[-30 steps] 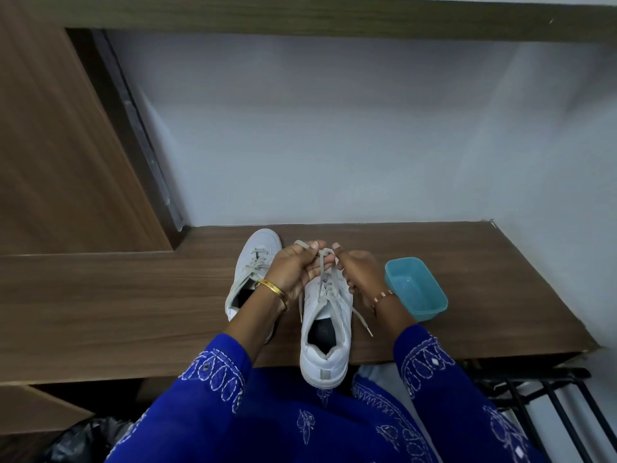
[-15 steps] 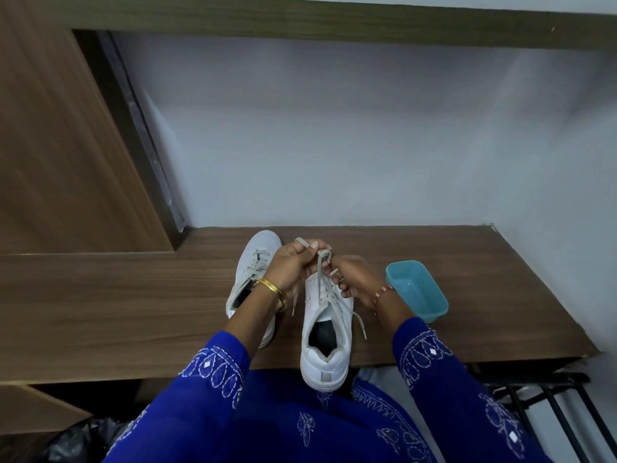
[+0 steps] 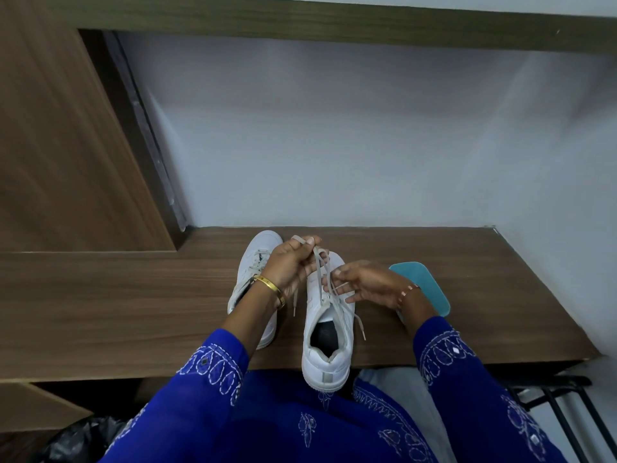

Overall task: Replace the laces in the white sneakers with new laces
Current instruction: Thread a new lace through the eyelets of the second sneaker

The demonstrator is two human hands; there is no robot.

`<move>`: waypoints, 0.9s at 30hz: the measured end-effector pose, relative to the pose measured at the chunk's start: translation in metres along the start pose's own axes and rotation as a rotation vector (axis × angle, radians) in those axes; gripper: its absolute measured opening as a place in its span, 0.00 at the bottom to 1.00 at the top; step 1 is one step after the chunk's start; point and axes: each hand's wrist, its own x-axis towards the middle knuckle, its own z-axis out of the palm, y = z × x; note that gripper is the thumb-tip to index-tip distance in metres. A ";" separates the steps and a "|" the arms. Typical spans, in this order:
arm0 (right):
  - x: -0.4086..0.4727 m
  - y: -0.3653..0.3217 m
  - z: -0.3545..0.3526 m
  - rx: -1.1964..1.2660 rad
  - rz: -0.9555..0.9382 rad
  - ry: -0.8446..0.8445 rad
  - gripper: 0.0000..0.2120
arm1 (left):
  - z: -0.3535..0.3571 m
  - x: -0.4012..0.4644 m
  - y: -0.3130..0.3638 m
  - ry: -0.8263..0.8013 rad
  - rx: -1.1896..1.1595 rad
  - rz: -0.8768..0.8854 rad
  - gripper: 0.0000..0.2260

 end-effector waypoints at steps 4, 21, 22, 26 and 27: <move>0.002 0.008 -0.004 -0.263 0.019 0.063 0.10 | -0.003 0.001 0.000 -0.021 -0.010 -0.006 0.08; 0.011 0.020 -0.005 -0.601 -0.141 0.081 0.17 | -0.002 0.003 -0.001 -0.020 0.002 -0.001 0.07; 0.016 0.023 -0.004 -0.680 -0.153 0.102 0.17 | -0.001 0.003 -0.001 -0.021 0.008 -0.002 0.07; 0.027 0.031 0.002 -0.835 -0.169 0.187 0.16 | -0.001 0.002 -0.001 -0.020 0.002 -0.008 0.08; 0.028 0.032 0.003 -0.847 -0.175 0.198 0.15 | -0.001 0.002 -0.001 -0.022 -0.001 -0.008 0.08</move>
